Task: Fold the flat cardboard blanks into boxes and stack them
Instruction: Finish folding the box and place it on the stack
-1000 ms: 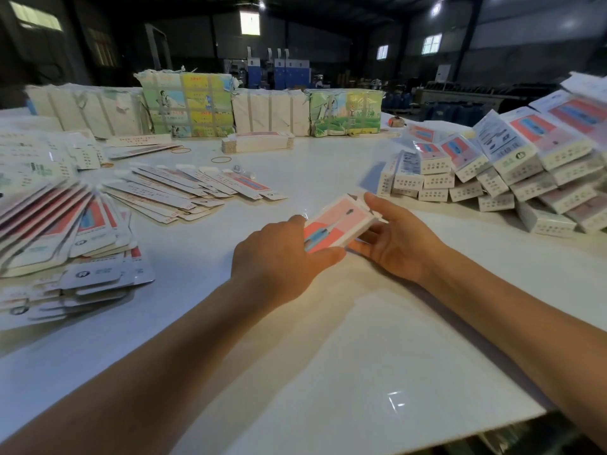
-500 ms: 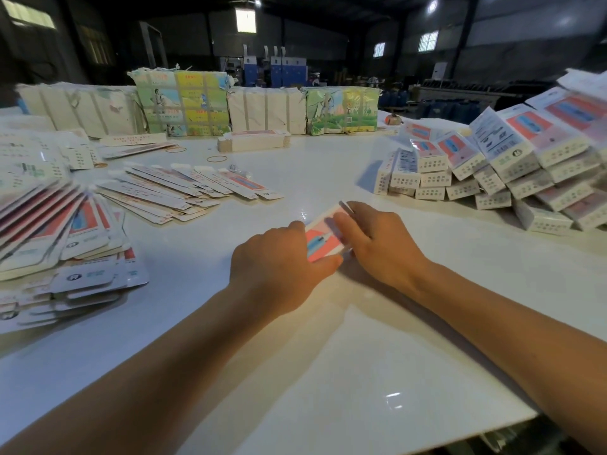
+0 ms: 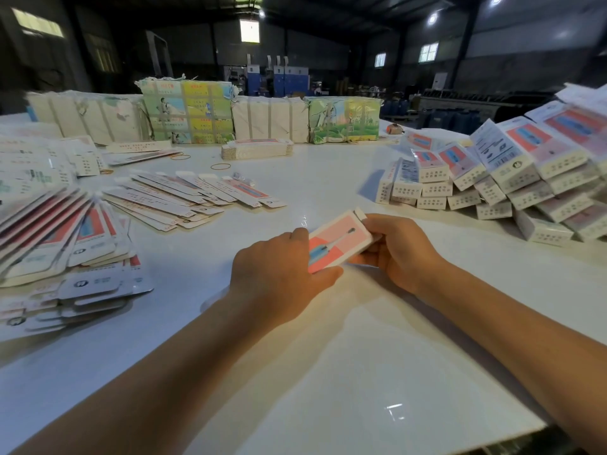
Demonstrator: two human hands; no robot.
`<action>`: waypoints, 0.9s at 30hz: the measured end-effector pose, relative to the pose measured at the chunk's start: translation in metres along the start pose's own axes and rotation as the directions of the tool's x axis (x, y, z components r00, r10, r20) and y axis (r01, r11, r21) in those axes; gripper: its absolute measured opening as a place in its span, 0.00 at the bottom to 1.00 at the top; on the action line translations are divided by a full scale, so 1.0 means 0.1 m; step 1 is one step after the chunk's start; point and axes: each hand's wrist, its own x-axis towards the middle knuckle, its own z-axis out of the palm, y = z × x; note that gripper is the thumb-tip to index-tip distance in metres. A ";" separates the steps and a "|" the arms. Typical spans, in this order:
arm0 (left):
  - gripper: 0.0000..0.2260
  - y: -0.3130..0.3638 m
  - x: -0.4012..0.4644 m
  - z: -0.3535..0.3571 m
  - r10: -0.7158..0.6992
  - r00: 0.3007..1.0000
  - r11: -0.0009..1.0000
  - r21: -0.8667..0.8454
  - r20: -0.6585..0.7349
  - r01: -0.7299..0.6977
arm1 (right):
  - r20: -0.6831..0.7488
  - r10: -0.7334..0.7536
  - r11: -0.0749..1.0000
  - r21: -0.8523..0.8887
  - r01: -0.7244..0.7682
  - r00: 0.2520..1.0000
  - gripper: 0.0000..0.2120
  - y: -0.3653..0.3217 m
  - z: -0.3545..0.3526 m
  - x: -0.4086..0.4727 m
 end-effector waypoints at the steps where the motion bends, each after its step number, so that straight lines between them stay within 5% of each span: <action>1: 0.23 0.00 0.00 0.00 0.002 1.000 1.000 0.003 0.000 -0.002 | 0.003 -0.001 1.000 -0.012 0.001 1.000 0.21 0.00 0.00 0.00; 9: 0.25 0.00 0.00 0.01 0.032 0.999 0.999 0.018 -0.009 -0.032 | -0.097 -0.114 0.980 -0.175 0.096 0.989 0.12 0.03 -0.03 0.04; 18: 0.26 -0.01 0.00 0.00 0.045 0.998 0.999 0.019 -0.034 -0.044 | -0.060 -0.332 0.863 -0.423 0.277 0.941 0.14 0.04 0.00 -0.03; 27: 0.27 0.02 0.02 0.04 0.044 0.996 0.999 0.035 -0.073 -0.041 | 0.052 -0.464 0.629 -0.684 0.370 0.884 0.11 0.07 0.08 -0.11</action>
